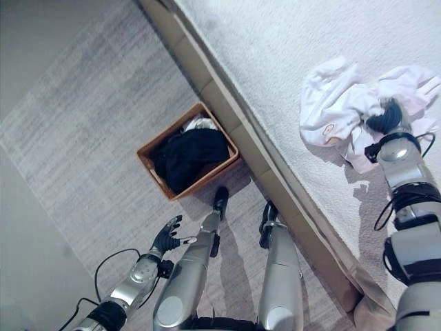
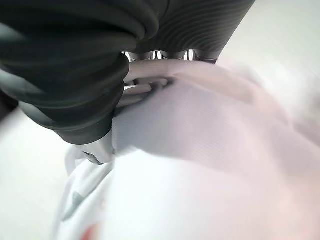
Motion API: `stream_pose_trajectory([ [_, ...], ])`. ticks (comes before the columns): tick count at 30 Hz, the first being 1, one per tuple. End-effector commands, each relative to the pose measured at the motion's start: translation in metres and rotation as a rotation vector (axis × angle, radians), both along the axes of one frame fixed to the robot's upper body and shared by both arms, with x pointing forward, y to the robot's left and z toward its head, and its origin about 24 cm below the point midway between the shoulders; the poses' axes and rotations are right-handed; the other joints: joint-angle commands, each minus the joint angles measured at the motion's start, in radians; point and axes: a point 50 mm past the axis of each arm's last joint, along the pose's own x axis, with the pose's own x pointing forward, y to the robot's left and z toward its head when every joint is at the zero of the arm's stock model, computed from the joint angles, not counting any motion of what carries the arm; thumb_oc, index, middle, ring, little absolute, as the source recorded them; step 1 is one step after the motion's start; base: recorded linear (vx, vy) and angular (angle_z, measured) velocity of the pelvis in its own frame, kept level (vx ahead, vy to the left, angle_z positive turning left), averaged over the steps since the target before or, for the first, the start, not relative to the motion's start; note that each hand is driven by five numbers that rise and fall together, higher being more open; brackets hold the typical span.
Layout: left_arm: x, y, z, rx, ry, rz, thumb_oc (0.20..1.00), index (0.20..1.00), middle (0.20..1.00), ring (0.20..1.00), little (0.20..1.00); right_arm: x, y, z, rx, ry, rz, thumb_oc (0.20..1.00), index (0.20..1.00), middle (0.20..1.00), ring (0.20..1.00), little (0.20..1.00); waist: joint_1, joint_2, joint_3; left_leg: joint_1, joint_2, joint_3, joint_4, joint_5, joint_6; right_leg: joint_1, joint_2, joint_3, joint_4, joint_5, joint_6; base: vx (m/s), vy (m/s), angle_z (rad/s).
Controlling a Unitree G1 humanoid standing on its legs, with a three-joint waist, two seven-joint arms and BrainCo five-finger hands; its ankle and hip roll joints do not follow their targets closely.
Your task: Pick up clothes into the bucket
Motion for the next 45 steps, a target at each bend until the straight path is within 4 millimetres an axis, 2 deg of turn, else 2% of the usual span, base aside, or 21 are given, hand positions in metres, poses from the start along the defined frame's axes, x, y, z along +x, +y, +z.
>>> stream_pose_trajectory([
  [1, -0.023, 0.029, -0.014, 0.077, 0.063, 0.087, 1.0, 1.0, 1.0, 1.0, 1.0, -0.018, -0.01, 0.047, 0.001, -0.245, -0.005, 0.2, 0.2, 0.2, 0.2, 0.2, -0.022, -0.091, -0.036, 0.033, 0.003, 0.027, 0.084, -0.104, 0.001, 0.107, -0.024, 0.06, -0.126, 0.1, 0.091, 0.05, 0.049, -0.06],
  [4, -0.033, 0.046, -0.018, 0.108, 0.095, 0.138, 1.0, 1.0, 1.0, 1.0, 1.0, -0.026, -0.004, 0.057, -0.012, -0.312, 0.045, 0.2, 0.2, 0.2, 0.2, 0.2, -0.03, -0.112, -0.079, 0.083, 0.009, 0.038, 0.077, -0.116, 0.002, 0.165, -0.015, 0.058, -0.167, 0.114, 0.098, 0.07, 0.051, -0.14],
  [6, -0.036, 0.051, -0.02, 0.123, 0.109, 0.151, 1.0, 1.0, 1.0, 1.0, 1.0, -0.03, -0.003, 0.056, -0.009, -0.328, 0.055, 0.2, 0.2, 0.2, 0.2, 0.2, -0.032, -0.12, -0.1, 0.104, 0.013, 0.043, 0.064, -0.114, 0.003, 0.193, -0.01, 0.055, -0.198, 0.126, 0.101, 0.07, 0.044, -0.18],
  [9, -0.046, 0.065, -0.019, 0.146, 0.123, 0.172, 1.0, 1.0, 1.0, 1.0, 1.0, -0.04, -0.001, 0.051, -0.021, -0.333, 0.098, 0.2, 0.2, 0.2, 0.2, 0.2, -0.037, -0.141, -0.176, 0.181, 0.027, 0.064, 0.029, -0.126, 0.004, 0.282, 0.006, 0.053, -0.274, 0.142, 0.112, 0.13, 0.048, -0.18],
  [12, -0.042, 0.069, -0.008, 0.153, 0.071, 0.146, 1.0, 1.0, 1.0, 1.0, 1.0, -0.045, 0.005, 0.046, -0.026, -0.332, 0.147, 0.2, 0.2, 0.2, 0.2, 0.2, -0.046, -0.156, -0.247, 0.247, 0.034, 0.085, 0.001, -0.139, 0.005, 0.353, 0.018, 0.058, -0.332, 0.147, 0.12, 0.09, 0.034, -0.22],
  [15, -0.035, 0.068, 0.001, 0.138, 0.027, 0.125, 1.0, 1.0, 1.0, 1.0, 1.0, -0.048, 0.01, 0.042, -0.028, -0.323, 0.184, 0.2, 0.2, 0.2, 0.2, 0.2, -0.048, -0.164, -0.281, 0.282, 0.035, 0.098, -0.014, -0.144, 0.004, 0.389, 0.025, 0.062, -0.36, 0.151, 0.124, 0.09, 0.025, -0.18],
  [19, -0.013, 0.056, 0.035, 0.058, -0.128, 0.029, 1.0, 1.0, 1.0, 1.0, 1.0, -0.048, 0.026, 0.032, 0.001, -0.286, 0.3, 0.2, 0.2, 0.2, 0.2, 0.2, -0.058, -0.172, -0.35, 0.341, 0.042, 0.121, -0.036, -0.159, 0.005, 0.448, 0.03, 0.072, -0.4, 0.156, 0.128, 0.09, 0.022, -0.11],
  [24, 0.019, 0.04, 0.096, -0.031, -0.362, -0.129, 1.0, 1.0, 1.0, 1.0, 1.0, -0.044, 0.051, 0.023, 0.016, -0.19, 0.46, 0.2, 0.2, 0.2, 0.2, 0.2, -0.071, -0.182, -0.426, 0.408, 0.053, 0.148, -0.059, -0.177, 0.002, 0.511, 0.037, 0.092, -0.443, 0.159, 0.129, 0.1, 0.002, -0.12],
  [27, 0.036, 0.025, 0.134, -0.065, -0.484, -0.256, 1.0, 1.0, 1.0, 1.0, 1.0, -0.043, 0.068, 0.02, -0.004, -0.118, 0.56, 0.2, 0.2, 0.2, 0.2, 0.2, -0.082, -0.184, -0.466, 0.438, 0.059, 0.159, -0.066, -0.187, 0.0, 0.54, 0.04, 0.099, -0.459, 0.157, 0.128, 0.1, -0.019, -0.2],
  [28, 0.046, 0.01, 0.159, -0.078, -0.561, -0.356, 1.0, 1.0, 1.0, 1.0, 1.0, -0.042, 0.08, 0.016, -0.005, -0.078, 0.628, 0.2, 0.2, 0.2, 0.2, 0.2, -0.09, -0.183, -0.487, 0.456, 0.062, 0.165, -0.069, -0.193, -0.001, 0.558, 0.04, 0.102, -0.466, 0.155, 0.127, 0.08, -0.025, -0.19],
  [29, 0.046, 0.01, 0.16, -0.078, -0.56, -0.357, 1.0, 1.0, 1.0, 1.0, 1.0, -0.042, 0.08, 0.016, -0.005, -0.078, 0.627, 0.2, 0.2, 0.2, 0.2, 0.2, -0.089, -0.183, -0.486, 0.458, 0.062, 0.165, -0.07, -0.193, -0.001, 0.56, 0.04, 0.103, -0.466, 0.155, 0.127, 0.09, -0.021, -0.07],
  [31, 0.052, -0.006, 0.176, -0.088, -0.601, -0.454, 1.0, 1.0, 1.0, 1.0, 1.0, -0.042, 0.092, 0.014, -0.017, -0.034, 0.695, 0.2, 0.2, 0.2, 0.2, 0.2, -0.093, -0.181, -0.501, 0.474, 0.064, 0.167, -0.074, -0.196, -0.001, 0.574, 0.041, 0.108, -0.471, 0.154, 0.127, 0.06, -0.023, -0.02],
  [32, 0.058, -0.027, 0.193, -0.091, -0.638, -0.571, 1.0, 1.0, 1.0, 1.0, 1.0, -0.041, 0.11, 0.012, -0.042, 0.022, 0.786, 0.2, 0.2, 0.2, 0.2, 0.2, -0.098, -0.178, -0.514, 0.488, 0.066, 0.17, -0.078, -0.198, -0.003, 0.587, 0.042, 0.11, -0.475, 0.153, 0.126, 0.07, -0.031, -0.06],
  [34, 0.061, -0.033, 0.195, -0.094, -0.642, -0.592, 1.0, 1.0, 1.0, 1.0, 1.0, -0.041, 0.111, 0.013, -0.049, 0.035, 0.79, 0.2, 0.2, 0.2, 0.2, 0.2, -0.099, -0.176, -0.515, 0.494, 0.066, 0.17, -0.081, -0.198, -0.004, 0.595, 0.042, 0.108, -0.478, 0.152, 0.126, 0.04, -0.017, -0.08],
  [35, 0.066, -0.052, 0.205, -0.099, -0.655, -0.688, 1.0, 1.0, 1.0, 1.0, 1.0, -0.041, 0.128, 0.012, -0.074, 0.071, 0.872, 0.2, 0.2, 0.2, 0.2, 0.2, -0.106, -0.171, -0.525, 0.503, 0.069, 0.172, -0.089, -0.195, -0.005, 0.602, 0.042, 0.109, -0.483, 0.152, 0.126, 0.01, -0.013, -0.05],
  [36, 0.066, -0.053, 0.206, -0.099, -0.656, -0.688, 1.0, 1.0, 1.0, 1.0, 1.0, -0.041, 0.128, 0.013, -0.075, 0.071, 0.872, 0.2, 0.2, 0.2, 0.2, 0.2, -0.106, -0.171, -0.523, 0.503, 0.069, 0.172, -0.089, -0.195, -0.005, 0.603, 0.042, 0.109, -0.483, 0.152, 0.125, 0.02, -0.016, -0.05],
  [37, 0.07, -0.069, 0.213, -0.104, -0.658, -0.758, 1.0, 1.0, 1.0, 1.0, 1.0, -0.043, 0.142, 0.011, -0.07, 0.106, 0.95, 0.2, 0.2, 0.2, 0.2, 0.2, -0.113, -0.164, -0.531, 0.508, 0.071, 0.173, -0.097, -0.19, -0.007, 0.607, 0.041, 0.108, -0.485, 0.151, 0.125, 0.01, -0.004, -0.04],
  [38, 0.07, -0.069, 0.213, -0.104, -0.658, -0.758, 1.0, 1.0, 1.0, 1.0, 1.0, -0.043, 0.142, 0.011, -0.07, 0.106, 0.949, 0.2, 0.2, 0.2, 0.2, 0.2, -0.113, -0.164, -0.53, 0.509, 0.071, 0.173, -0.097, -0.19, -0.007, 0.607, 0.041, 0.108, -0.486, 0.151, 0.125, 0.0, 0.0, 0.0],
  [40, 0.072, -0.082, 0.213, -0.135, -0.648, -0.789, 1.0, 1.0, 1.0, 1.0, 1.0, -0.045, 0.153, 0.011, -0.067, 0.126, 1.014, 0.2, 0.2, 0.2, 0.2, 0.2, -0.12, -0.159, -0.534, 0.511, 0.073, 0.171, -0.105, -0.184, -0.009, 0.608, 0.041, 0.105, -0.486, 0.152, 0.125, 0.0, 0.0, 0.0],
  [41, 0.073, -0.095, 0.212, -0.176, -0.627, -0.822, 1.0, 1.0, 1.0, 1.0, 1.0, -0.047, 0.166, 0.012, -0.068, 0.141, 1.079, 0.2, 0.2, 0.2, 0.2, 0.2, -0.125, -0.156, -0.536, 0.511, 0.073, 0.17, -0.109, -0.179, -0.011, 0.608, 0.04, 0.104, -0.487, 0.153, 0.125, 0.0, 0.0, 0.0],
  [45, 0.072, -0.114, 0.211, -0.228, -0.587, -0.882, 1.0, 1.0, 1.0, 1.0, 1.0, -0.051, 0.182, 0.012, -0.061, 0.149, 1.161, 0.2, 0.2, 0.2, 0.2, 0.2, -0.133, -0.149, -0.538, 0.516, 0.072, 0.17, -0.112, -0.178, -0.011, 0.612, 0.039, 0.1, -0.486, 0.154, 0.125, 0.0, 0.0, 0.0],
])
